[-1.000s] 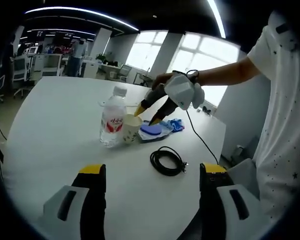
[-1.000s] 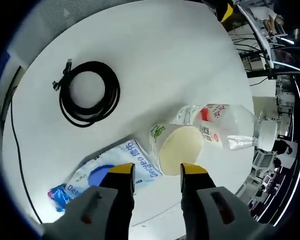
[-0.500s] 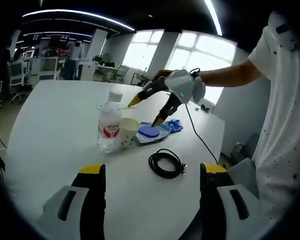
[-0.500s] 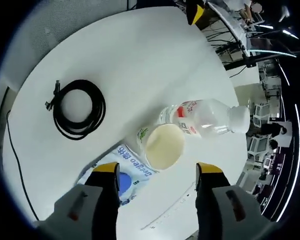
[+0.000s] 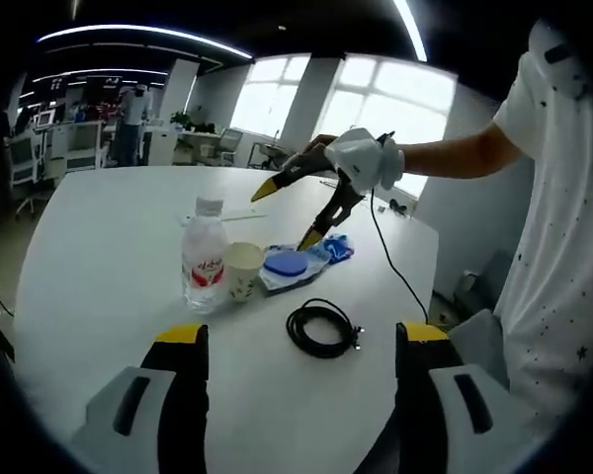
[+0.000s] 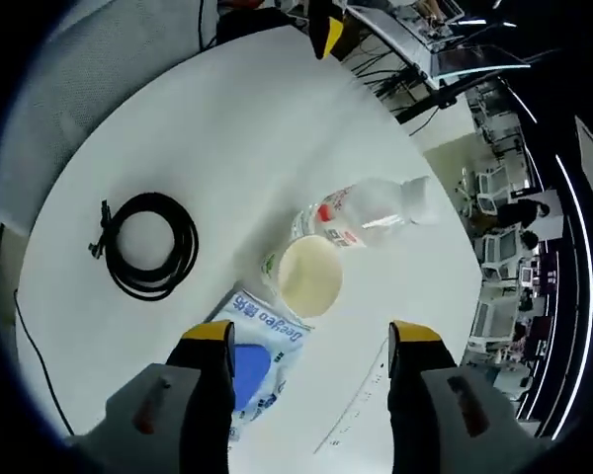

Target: Arrange the tabletop items into an orderly group along one side of the table until the central work area is clear of visible clutter.

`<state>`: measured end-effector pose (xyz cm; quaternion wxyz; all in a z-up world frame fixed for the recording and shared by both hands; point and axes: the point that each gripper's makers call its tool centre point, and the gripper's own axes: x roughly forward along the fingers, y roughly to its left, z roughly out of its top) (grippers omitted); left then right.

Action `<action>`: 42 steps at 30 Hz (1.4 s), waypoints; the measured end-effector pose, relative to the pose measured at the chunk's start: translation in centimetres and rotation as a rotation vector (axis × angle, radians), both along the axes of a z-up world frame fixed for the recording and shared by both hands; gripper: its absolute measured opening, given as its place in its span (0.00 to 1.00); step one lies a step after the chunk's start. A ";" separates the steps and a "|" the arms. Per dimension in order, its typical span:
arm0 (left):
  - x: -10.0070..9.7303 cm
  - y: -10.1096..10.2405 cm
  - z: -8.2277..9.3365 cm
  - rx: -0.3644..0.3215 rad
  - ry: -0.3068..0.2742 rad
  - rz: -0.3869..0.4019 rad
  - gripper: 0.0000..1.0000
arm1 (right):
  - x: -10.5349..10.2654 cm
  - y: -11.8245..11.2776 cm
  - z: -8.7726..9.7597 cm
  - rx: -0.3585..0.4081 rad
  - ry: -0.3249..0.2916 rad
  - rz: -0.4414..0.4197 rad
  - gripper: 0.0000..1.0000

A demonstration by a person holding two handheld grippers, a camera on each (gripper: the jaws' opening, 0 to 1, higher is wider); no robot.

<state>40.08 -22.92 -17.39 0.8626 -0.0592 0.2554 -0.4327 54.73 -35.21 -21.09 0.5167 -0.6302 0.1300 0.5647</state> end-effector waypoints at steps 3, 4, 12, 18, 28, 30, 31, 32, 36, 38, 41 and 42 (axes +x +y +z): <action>0.1 -0.6 0.3 0.006 -0.004 -0.017 0.79 | -0.1 -0.2 0.7 0.047 0.012 -0.049 0.62; 0.1 -0.6 0.4 0.007 -0.005 -0.019 0.79 | -0.1 -0.3 0.8 0.051 0.015 -0.058 0.62; 0.4 -1.8 1.3 0.017 -0.018 -0.063 0.79 | -1.0 -1.9 2.6 0.197 0.057 -0.220 0.62; 0.4 -3.0 1.7 0.026 -0.021 -0.103 0.79 | -2.1 -3.2 3.1 0.272 0.094 -0.321 0.62; 0.3 -5.0 2.7 0.034 -0.030 -0.159 0.79 | -3.7 -5.7 4.0 0.418 0.140 -0.515 0.63; 0.3 -5.2 2.8 0.041 -0.033 -0.168 0.79 | -4.1 -6.2 4.0 0.442 0.158 -0.550 0.63; 0.3 -5.4 2.8 0.042 -0.033 -0.170 0.79 | -4.3 -6.4 4.1 0.459 0.157 -0.561 0.63; 0.3 -5.5 2.8 0.043 -0.034 -0.170 0.79 | -4.5 -6.7 4.1 0.465 0.164 -0.578 0.63; 0.2 -6.3 2.8 0.049 -0.034 -0.188 0.79 | -5.5 -7.5 4.1 0.521 0.196 -0.645 0.63; 0.2 -6.6 2.9 0.050 -0.033 -0.193 0.79 | -6.0 -7.9 3.9 0.557 0.228 -0.699 0.65; 0.2 -7.1 2.8 0.058 -0.034 -0.198 0.79 | -6.5 -8.5 3.7 0.598 0.257 -0.754 0.64; 0.2 -7.1 2.8 0.060 -0.033 -0.199 0.79 | -6.8 -8.6 3.6 0.619 0.276 -0.783 0.65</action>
